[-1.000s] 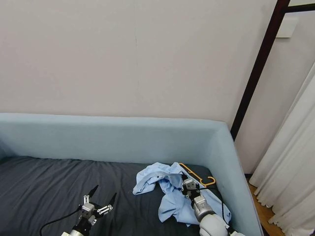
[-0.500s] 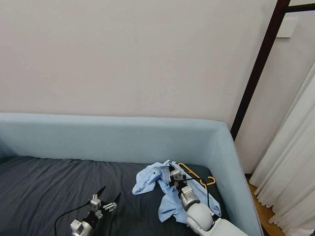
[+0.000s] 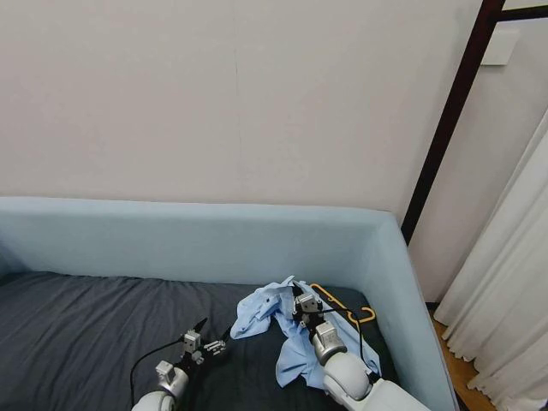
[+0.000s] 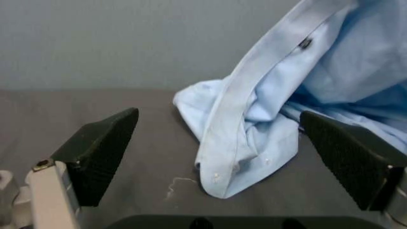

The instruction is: Pick up the clothes from the sofa and hang them on the clothes hanger.

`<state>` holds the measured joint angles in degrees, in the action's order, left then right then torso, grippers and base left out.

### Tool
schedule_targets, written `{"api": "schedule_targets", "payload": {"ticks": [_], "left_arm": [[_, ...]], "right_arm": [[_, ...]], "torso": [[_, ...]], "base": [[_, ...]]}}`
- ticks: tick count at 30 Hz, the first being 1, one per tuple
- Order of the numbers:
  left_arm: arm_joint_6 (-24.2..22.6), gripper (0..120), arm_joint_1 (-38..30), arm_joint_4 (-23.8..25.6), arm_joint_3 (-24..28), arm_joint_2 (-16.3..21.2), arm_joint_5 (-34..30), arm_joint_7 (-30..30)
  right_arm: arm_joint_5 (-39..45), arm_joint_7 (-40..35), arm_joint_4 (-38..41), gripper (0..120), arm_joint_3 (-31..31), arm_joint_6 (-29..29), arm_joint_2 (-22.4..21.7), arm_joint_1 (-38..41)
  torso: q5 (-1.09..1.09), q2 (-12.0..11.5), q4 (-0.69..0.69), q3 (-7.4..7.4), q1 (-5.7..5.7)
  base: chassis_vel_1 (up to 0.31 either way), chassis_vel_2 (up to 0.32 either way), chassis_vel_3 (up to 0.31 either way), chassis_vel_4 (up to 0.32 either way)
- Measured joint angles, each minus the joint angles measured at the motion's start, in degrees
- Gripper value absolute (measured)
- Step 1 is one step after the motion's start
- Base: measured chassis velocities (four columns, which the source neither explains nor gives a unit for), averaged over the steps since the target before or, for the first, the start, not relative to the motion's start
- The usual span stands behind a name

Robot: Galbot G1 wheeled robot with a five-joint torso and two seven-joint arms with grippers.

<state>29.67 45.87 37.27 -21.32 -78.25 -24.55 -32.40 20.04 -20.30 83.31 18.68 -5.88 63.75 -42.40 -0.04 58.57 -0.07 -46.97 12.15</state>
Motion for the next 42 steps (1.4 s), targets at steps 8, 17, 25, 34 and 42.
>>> {"api": "schedule_targets", "payload": {"ticks": [8,17,25,34,42], "left_arm": [[-1.8,100,-3.6,-6.9,1.0,-4.4,3.5,3.7],[-3.0,97,-3.0,-7.6,0.2,-5.6,5.8,7.5],[-3.0,72,-2.3,-6.3,-0.2,-4.7,3.9,7.4],[-3.1,39,-3.2,-8.5,-1.4,-5.6,2.3,5.7],[-3.0,10,-3.3,-8.8,-2.7,-6.1,2.3,5.4]], "right_arm": [[0.3,0.1,1.8,0,-0.5,0.1,-1.0,-0.7],[0.5,0.1,3.3,0,-0.6,0.3,-1.9,-1.2],[0.2,-0.3,3.4,0,-0.6,0.6,-1.6,-1.6],[0.3,-0.4,3.8,0,-0.7,0.7,-1.7,-1.9],[0.4,-0.4,5.0,0,-0.9,0.7,-2.6,-2.4]], "torso": [[0.00,0.0,0.00,0.00,0.00],[0.00,0.0,0.00,0.01,-0.01],[0.00,0.0,0.01,0.01,-0.01],[0.00,0.0,0.00,0.01,-0.01],[-0.01,0.0,-0.01,0.01,-0.01]], "base": [[0.000,0.000,0.000,0.000],[0.000,0.000,0.000,0.000],[0.000,0.000,0.000,0.000],[0.000,0.000,0.000,0.000],[0.000,0.000,0.000,0.000]]}}
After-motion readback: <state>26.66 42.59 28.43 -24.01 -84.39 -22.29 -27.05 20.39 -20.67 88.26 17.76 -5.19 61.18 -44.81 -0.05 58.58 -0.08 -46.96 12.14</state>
